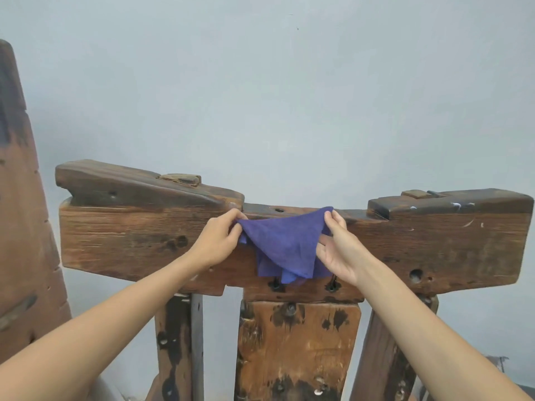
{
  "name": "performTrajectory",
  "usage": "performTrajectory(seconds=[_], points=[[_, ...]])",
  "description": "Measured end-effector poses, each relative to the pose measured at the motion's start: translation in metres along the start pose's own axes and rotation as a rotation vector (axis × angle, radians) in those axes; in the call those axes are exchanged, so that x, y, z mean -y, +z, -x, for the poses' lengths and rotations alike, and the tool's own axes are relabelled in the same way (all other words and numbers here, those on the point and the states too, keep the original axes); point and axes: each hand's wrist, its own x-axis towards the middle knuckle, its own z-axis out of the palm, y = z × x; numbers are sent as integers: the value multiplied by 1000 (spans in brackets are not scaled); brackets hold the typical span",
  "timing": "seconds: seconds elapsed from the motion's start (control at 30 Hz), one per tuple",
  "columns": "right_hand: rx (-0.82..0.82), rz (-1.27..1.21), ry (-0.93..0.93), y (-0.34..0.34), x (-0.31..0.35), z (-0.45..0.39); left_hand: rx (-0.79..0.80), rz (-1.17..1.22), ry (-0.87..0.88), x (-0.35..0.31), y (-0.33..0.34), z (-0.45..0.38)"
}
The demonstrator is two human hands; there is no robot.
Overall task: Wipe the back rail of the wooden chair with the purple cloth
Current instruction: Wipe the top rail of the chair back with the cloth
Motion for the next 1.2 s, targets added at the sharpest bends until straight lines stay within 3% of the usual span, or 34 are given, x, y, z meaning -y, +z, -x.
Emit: performTrajectory(seconds=[0.2,0.33,0.5,0.67,0.83,1.2], points=[[208,-124,51,15,-4,4,-64,408,-248,-4,-16,-5],[207,331,4,16,-22,6,-123,522,-342,-8,-20,-3],[248,679,-27,19,-34,4,-80,511,-308,-14,-31,0],[150,1246,-232,34,-61,2,-59,536,-267,-23,-43,0],[61,1292,-378,46,-93,-8,23,500,-258,-16,-65,-4],[40,1477,-333,49,-86,-33,246,377,-261,42,-140,32]])
